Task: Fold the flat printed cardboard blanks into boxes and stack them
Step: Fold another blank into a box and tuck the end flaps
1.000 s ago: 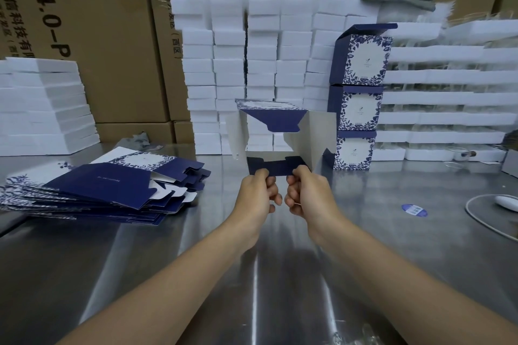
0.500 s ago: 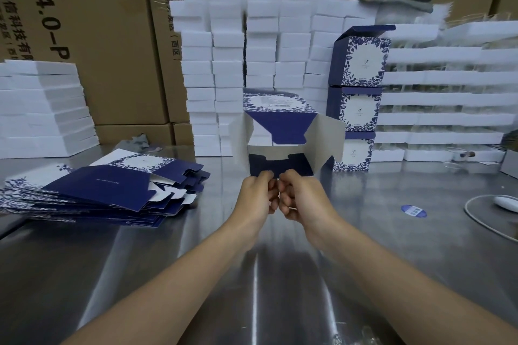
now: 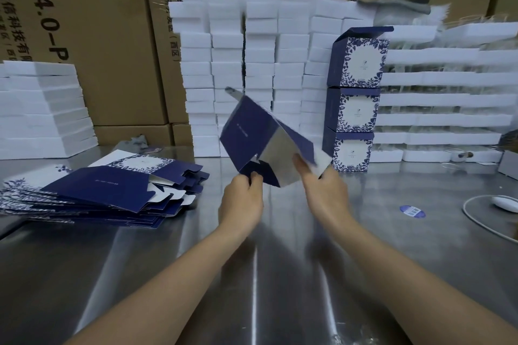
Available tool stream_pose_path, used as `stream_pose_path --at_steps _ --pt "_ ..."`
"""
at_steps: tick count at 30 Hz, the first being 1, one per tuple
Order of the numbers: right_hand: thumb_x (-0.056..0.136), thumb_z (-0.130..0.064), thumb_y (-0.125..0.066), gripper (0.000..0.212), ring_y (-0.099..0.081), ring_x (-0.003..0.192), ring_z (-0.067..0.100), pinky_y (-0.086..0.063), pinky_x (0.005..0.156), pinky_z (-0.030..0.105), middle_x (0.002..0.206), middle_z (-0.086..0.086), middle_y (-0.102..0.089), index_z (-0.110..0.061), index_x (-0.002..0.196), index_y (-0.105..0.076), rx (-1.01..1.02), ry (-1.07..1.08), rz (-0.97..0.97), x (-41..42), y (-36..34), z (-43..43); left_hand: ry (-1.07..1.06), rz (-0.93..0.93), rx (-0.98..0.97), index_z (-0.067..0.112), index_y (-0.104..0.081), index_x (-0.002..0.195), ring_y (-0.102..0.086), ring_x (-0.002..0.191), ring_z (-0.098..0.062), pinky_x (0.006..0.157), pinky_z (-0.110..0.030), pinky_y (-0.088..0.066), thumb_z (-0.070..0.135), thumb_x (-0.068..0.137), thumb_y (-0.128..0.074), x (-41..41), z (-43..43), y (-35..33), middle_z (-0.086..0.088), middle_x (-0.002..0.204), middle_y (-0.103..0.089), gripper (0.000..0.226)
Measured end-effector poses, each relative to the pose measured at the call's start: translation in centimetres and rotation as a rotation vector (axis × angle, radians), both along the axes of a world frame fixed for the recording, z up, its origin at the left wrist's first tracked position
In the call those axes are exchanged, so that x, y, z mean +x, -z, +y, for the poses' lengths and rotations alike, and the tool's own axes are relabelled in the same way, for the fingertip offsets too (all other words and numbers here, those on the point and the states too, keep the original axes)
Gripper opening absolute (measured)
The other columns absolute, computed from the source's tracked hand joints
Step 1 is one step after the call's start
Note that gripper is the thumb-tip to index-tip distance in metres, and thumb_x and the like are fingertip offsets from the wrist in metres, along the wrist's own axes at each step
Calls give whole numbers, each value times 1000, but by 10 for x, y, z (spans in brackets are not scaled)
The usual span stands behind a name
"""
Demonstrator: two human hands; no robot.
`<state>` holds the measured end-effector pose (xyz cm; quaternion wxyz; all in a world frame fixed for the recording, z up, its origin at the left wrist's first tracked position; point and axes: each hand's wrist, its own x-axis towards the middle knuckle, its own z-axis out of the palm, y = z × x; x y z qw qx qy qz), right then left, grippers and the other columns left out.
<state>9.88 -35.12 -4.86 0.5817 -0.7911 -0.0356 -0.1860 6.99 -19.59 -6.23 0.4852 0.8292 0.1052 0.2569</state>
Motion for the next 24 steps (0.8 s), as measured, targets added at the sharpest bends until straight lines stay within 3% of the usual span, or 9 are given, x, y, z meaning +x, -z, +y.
stream_pose_path --at_steps 2,4,6,9,13,15,17,20,24 --pt "73 -94 -47 51 -59 65 14 -42 62 34 59 -12 -60 -44 71 -61 36 22 -31 4 -2 -6 -111 4 264 15 -50 74 -59 71 -27 67 -40 -43 41 109 -35 -1 5 4 -1 72 -62 47" --pt "77 -90 -49 66 -54 62 23 -43 65 37 54 -7 -51 -24 69 -53 108 15 9 10 0 -11 -155 -42 433 21 -42 70 -48 61 -18 58 -37 -32 40 110 -33 -2 7 5 7 66 -51 44" --pt "82 -82 -55 66 -52 57 20 -42 60 32 55 -2 -50 -19 63 -49 198 -11 41 11 1 -10 -157 -66 525 23 -38 70 -44 58 -16 54 -36 -26 39 110 -32 -2 7 4 10 64 -46 43" --pt "88 -63 -63 51 -58 51 15 -41 48 23 63 3 -65 -16 67 -61 392 -153 46 7 -5 -4 -126 -64 580 23 -37 71 -44 57 -15 54 -36 -25 39 109 -30 -2 4 4 9 64 -47 42" --pt "94 -53 -63 38 -70 70 14 -48 63 30 88 -1 -80 -18 90 -76 340 -328 39 1 -12 -4 -85 -76 540 22 -38 70 -51 62 -21 54 -34 -29 41 108 -31 -4 2 4 6 66 -54 43" --pt "98 -44 -69 23 -70 73 14 -49 63 29 82 -4 -77 -25 89 -77 291 -310 7 3 -8 -7 -41 -82 457 19 -43 73 -58 67 -24 59 -36 -41 42 104 -30 -5 3 1 3 67 -62 41" --pt "95 -43 -75 19 -64 64 12 -43 57 27 72 -6 -67 -31 81 -76 309 -279 33 5 -4 -11 -4 -87 364 17 -49 76 -63 72 -27 71 -42 -51 46 99 -28 -8 3 -2 1 68 -66 43" --pt "87 -57 -78 28 -54 51 12 -31 51 25 62 -10 -53 -31 80 -69 303 -228 183 11 -4 -16 2 -117 289 13 -53 73 -63 74 -29 78 -47 -54 49 92 -26 -10 2 -6 -1 67 -68 49" --pt "85 -70 -64 52 -53 50 14 -36 58 29 57 -6 -47 -18 88 -63 184 -303 285 13 0 -17 28 -199 205 16 -52 68 -63 69 -27 72 -47 -54 56 89 -28 -13 1 -8 1 59 -64 52"
